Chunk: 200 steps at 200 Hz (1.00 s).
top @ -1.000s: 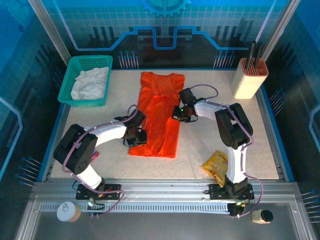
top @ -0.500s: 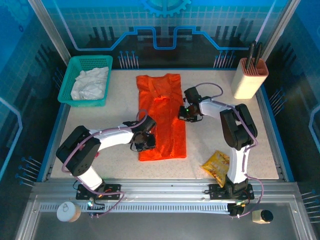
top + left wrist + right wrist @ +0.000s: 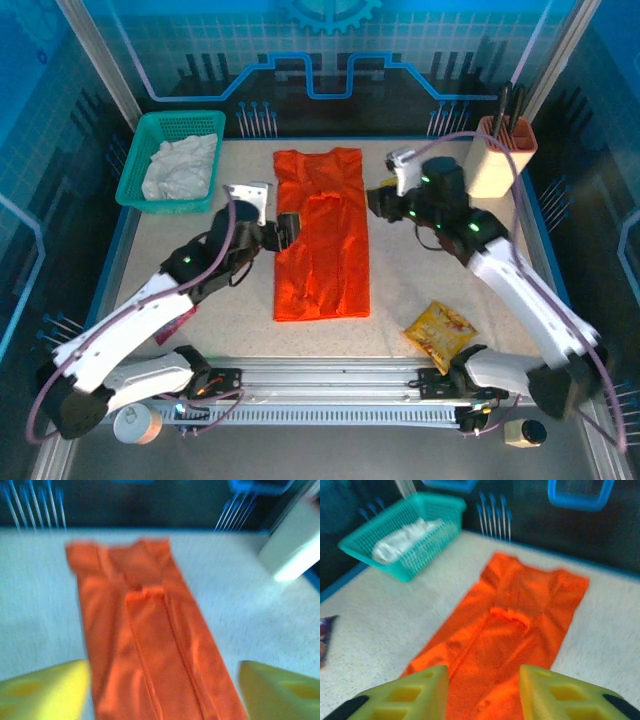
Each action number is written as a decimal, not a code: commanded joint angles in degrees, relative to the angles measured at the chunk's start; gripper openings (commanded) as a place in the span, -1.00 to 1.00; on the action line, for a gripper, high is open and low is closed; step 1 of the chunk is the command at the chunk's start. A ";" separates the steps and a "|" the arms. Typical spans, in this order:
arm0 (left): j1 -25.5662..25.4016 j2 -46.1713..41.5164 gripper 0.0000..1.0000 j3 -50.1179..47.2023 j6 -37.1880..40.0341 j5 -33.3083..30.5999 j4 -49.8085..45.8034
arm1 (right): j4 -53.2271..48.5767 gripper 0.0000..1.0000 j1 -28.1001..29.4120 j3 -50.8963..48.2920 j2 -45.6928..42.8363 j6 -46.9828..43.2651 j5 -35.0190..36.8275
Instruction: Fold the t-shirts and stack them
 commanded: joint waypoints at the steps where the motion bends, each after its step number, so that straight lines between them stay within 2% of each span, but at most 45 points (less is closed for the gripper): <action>1: -0.34 -6.86 0.99 -7.88 20.29 -0.77 19.88 | -4.39 0.17 1.63 -6.19 -8.14 -17.21 1.10; 19: -0.29 -11.41 0.98 -16.31 31.20 4.68 35.17 | -7.91 0.55 2.46 -9.81 -14.79 -21.82 0.77; 33: -0.34 -14.21 0.98 -20.52 40.10 12.95 39.93 | -11.17 0.61 2.57 -13.37 -19.23 -27.16 -4.18; 41: -0.34 -15.79 0.98 -20.98 44.67 18.18 36.97 | -14.52 0.61 2.78 -14.06 -20.68 -31.77 -8.73; 52: -0.32 -17.77 0.99 -19.38 50.60 25.66 26.83 | -18.59 0.61 3.03 -14.53 -21.70 -34.81 -12.41; 66: -0.84 -18.70 0.99 -16.08 54.53 30.40 13.69 | -23.20 0.58 3.60 -15.71 -21.63 -38.34 -16.21; 78: -2.34 -18.42 0.98 -13.74 56.04 30.95 4.57 | -26.73 0.57 5.25 -17.15 -21.00 -40.90 -16.87; 95: -6.03 -17.36 0.99 -11.59 58.13 29.60 -5.27 | -28.75 0.54 9.49 -20.07 -19.30 -41.60 -12.68; 118: -9.63 -14.64 0.98 -11.42 59.42 26.21 -12.92 | -27.83 0.54 15.77 -23.05 -16.60 -40.29 -6.71; 142: -11.38 -10.30 0.99 -11.95 60.30 22.51 -21.18 | -23.05 0.56 20.72 -26.32 -13.14 -38.01 -3.79; 167: -12.20 -7.54 0.98 -14.75 61.32 20.34 -24.61 | -16.90 0.56 22.29 -28.77 -8.32 -37.21 -3.21; 200: -12.42 -5.91 0.95 -20.13 63.76 18.27 -20.67 | -12.27 0.55 22.29 -28.12 0.09 -38.15 -2.24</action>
